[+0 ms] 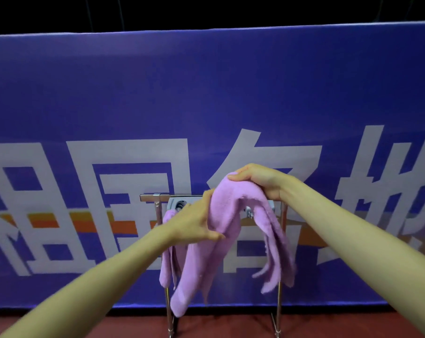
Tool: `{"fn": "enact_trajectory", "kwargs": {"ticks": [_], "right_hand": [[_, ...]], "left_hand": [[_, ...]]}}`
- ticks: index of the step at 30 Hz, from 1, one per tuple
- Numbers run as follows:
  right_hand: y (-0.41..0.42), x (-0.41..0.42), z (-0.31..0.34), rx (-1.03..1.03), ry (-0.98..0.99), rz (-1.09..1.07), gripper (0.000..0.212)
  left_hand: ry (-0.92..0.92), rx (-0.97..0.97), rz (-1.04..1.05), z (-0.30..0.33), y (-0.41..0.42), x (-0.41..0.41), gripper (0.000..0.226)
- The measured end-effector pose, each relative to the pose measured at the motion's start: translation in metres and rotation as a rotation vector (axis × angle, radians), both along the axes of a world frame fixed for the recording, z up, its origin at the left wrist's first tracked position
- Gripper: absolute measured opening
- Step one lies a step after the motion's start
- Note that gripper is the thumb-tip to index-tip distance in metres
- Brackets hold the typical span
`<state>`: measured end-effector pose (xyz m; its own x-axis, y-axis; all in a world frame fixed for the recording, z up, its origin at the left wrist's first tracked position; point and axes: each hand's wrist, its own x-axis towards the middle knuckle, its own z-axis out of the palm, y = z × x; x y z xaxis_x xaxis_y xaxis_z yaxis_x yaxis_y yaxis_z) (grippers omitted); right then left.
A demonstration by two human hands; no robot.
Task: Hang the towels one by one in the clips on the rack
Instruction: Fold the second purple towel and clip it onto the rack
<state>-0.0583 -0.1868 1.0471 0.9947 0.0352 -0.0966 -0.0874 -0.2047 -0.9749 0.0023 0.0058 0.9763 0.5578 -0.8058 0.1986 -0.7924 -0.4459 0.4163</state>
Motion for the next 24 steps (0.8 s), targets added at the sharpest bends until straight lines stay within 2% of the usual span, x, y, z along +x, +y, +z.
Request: {"fn": "enact_trajectory", "kwargs": {"ticks": [2,4,7,11,14,18,24], "right_hand": [[0.002,0.001,0.001,-0.033,0.03,-0.018,0.02],[0.004,0.002,0.001,-0.051,0.059,-0.042,0.02],[0.007,0.006,0.003,-0.032,0.08,-0.085,0.019],[0.011,0.005,0.011,-0.023,0.128,-0.091,0.022],[0.013,0.005,0.016,-0.005,0.143,-0.105,0.021],[0.013,0.002,0.02,0.005,0.142,-0.163,0.023],[0.007,-0.004,0.02,0.038,0.167,-0.255,0.015]], "left_hand": [[-0.024,-0.157,0.021,-0.017,-0.003,-0.006,0.1],[0.063,-0.32,0.069,-0.036,-0.006,-0.01,0.104],[0.143,-0.451,0.178,-0.062,-0.015,-0.024,0.109],[0.159,-0.562,0.266,-0.076,-0.029,-0.034,0.079],[0.201,-0.659,0.302,-0.074,-0.038,-0.038,0.066],[0.206,-0.679,0.342,-0.067,-0.048,-0.052,0.086],[0.165,-0.657,0.357,-0.063,-0.058,-0.05,0.079]]}}
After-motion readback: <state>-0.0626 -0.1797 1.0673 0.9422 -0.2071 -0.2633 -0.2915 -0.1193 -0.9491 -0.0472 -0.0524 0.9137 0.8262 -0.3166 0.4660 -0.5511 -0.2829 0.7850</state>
